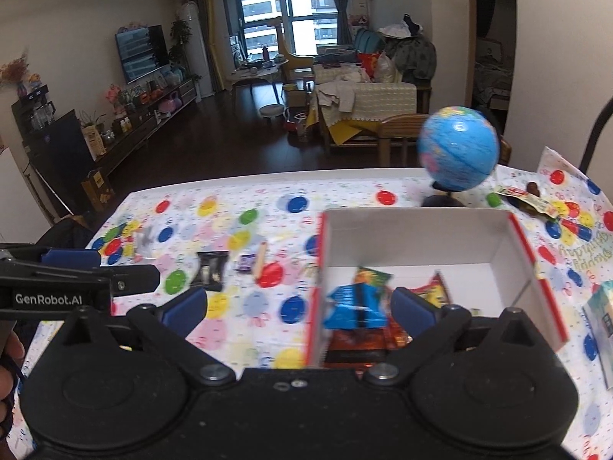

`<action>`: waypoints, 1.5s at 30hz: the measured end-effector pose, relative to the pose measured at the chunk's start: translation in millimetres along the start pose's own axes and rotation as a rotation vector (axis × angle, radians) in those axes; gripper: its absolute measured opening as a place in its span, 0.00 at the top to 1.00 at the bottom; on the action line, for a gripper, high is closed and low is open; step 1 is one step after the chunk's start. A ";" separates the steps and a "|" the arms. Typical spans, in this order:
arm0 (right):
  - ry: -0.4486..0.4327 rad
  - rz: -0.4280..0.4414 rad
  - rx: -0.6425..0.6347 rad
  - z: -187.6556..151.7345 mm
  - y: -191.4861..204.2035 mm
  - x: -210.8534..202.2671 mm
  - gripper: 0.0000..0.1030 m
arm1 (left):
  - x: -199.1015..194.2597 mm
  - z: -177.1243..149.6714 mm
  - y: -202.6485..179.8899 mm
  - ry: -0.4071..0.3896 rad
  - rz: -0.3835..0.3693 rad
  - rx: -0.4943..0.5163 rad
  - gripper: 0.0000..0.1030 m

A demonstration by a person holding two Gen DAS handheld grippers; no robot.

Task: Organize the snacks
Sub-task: 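Withdraw both open tools from the box back over the remaining snacks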

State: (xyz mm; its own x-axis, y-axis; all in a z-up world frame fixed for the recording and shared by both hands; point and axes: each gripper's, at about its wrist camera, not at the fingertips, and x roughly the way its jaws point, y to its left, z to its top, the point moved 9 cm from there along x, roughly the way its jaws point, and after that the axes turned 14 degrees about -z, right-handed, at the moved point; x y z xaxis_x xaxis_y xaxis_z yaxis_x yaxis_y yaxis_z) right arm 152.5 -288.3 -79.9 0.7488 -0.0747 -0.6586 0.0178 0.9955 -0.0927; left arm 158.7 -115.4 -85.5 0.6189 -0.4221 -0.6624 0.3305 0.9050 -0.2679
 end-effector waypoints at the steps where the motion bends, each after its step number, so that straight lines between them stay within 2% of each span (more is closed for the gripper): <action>1: 0.000 0.003 -0.003 0.2 9.0 -0.3 0.01 | -4.9 -1.1 7.9 -0.002 0.000 -0.001 0.20; 9: -0.006 -0.005 -0.015 -0.6 73.7 -2.6 0.01 | -36.5 -9.1 68.2 -0.009 0.000 -0.011 0.20; 17: 0.004 -0.017 -0.029 -0.2 111.2 8.2 0.01 | -42.7 -10.0 121.6 -0.012 0.035 -0.065 0.20; 21: 0.020 -0.011 -0.052 2.3 123.0 27.7 0.01 | -29.5 -10.2 150.0 -0.004 0.076 -0.110 0.20; 28: 0.076 0.033 -0.096 3.7 143.8 89.3 0.02 | 7.7 -7.4 193.5 0.036 0.147 -0.171 0.20; 32: 0.103 0.071 -0.124 5.7 158.0 122.3 0.03 | 33.2 -5.3 214.7 0.050 0.153 -0.225 0.20; 39: 0.147 0.111 -0.165 6.8 177.1 171.1 0.06 | 74.3 -2.0 237.1 0.083 0.170 -0.254 0.20; 45: 0.201 0.143 -0.178 2.4 189.3 203.7 0.21 | 102.3 1.3 252.9 0.107 0.159 -0.272 0.21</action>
State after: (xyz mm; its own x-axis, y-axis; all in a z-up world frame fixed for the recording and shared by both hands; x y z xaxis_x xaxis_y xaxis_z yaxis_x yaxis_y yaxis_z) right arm 310.0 -114.9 -229.8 0.5887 0.0378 -0.8074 -0.2077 0.9725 -0.1059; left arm 306.5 70.3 -220.1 0.5642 -0.2796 -0.7768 0.0249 0.9462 -0.3225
